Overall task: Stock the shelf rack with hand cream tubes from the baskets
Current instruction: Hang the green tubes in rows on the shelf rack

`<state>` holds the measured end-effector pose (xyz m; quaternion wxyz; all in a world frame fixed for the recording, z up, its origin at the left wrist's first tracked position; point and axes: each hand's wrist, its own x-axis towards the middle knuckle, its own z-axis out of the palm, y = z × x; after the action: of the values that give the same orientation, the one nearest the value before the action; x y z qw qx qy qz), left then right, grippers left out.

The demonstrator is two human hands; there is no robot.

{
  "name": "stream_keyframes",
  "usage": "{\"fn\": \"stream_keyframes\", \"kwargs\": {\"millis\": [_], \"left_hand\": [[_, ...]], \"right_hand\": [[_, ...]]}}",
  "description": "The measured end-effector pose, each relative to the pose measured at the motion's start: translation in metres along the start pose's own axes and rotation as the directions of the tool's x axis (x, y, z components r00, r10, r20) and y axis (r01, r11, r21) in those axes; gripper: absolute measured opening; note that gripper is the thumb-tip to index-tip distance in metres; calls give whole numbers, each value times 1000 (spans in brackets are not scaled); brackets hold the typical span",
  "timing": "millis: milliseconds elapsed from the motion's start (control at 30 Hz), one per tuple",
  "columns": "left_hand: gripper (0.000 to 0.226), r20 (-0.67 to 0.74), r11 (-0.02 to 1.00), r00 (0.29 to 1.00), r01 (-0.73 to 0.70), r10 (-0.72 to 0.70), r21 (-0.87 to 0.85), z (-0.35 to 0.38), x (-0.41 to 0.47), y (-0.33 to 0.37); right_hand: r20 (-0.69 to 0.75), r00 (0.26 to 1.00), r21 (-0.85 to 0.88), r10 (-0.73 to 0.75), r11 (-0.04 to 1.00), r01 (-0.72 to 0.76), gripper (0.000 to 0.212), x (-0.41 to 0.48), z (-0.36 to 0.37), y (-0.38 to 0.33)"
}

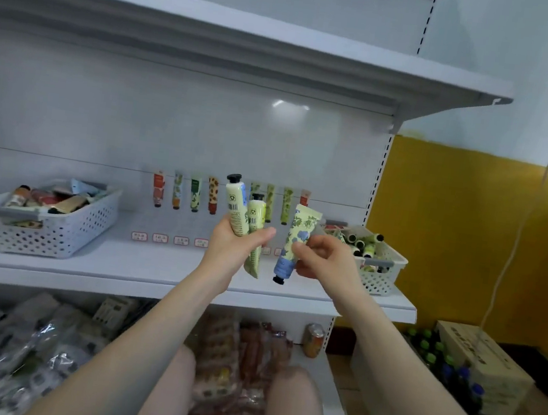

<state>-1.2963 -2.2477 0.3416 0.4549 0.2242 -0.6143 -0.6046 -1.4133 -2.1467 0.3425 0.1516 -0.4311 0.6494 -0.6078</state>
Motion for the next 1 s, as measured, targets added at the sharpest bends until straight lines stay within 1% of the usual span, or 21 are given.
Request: {"fn": "stream_keyframes", "kwargs": {"millis": [67,200,300,433,533,633,700,733,767,833,867,933,1000], "left_hand": [[18,-13,1000,1000,3,-3,-17,-14,9,2],[18,-23,999,1000,5,-6,-44,-35,34,2],[22,-36,998,999,19,-22,-63,-45,58,-4],[21,-69,998,996,52,-53,-26,-56,96,-25],[19,-96,995,991,95,-94,4,-65,124,-42],[19,-116,994,988,104,-99,37,-74,149,-57],[19,-137,992,985,111,-102,64,-78,163,-64],[19,-147,990,983,118,-106,75,-80,170,-68],[19,-154,988,982,125,-111,87,-82,177,-72],[21,-155,985,981,132,-114,108,-84,188,-77],[21,-155,985,982,129,-110,118,-85,192,-79],[21,-164,984,981,123,-101,128,-86,199,-83],[20,-172,984,980,125,-102,128,-86,204,-86]], "right_hand": [[-36,999,-13,-18,1000,17,13,17,4,-2],[-100,995,-14,-10,1000,8,12,59,8,-3],[-116,993,-66,-8,998,0,24,98,12,2],[-150,989,-164,-13,986,-12,31,151,26,19],[-131,991,-247,-34,969,0,19,188,40,35],[-166,986,-332,-24,943,-33,25,229,60,53],[-186,983,-371,-1,926,-70,19,254,74,65],[-180,984,-401,-3,914,-70,16,265,82,70],[-160,987,-424,-9,904,-61,18,275,89,76],[-94,995,-459,-36,889,-11,24,288,103,86],[-70,996,-479,-47,878,8,32,293,109,91],[-59,997,-484,-54,875,19,41,302,119,101],[-66,997,-487,-44,873,6,40,308,127,108]]}}
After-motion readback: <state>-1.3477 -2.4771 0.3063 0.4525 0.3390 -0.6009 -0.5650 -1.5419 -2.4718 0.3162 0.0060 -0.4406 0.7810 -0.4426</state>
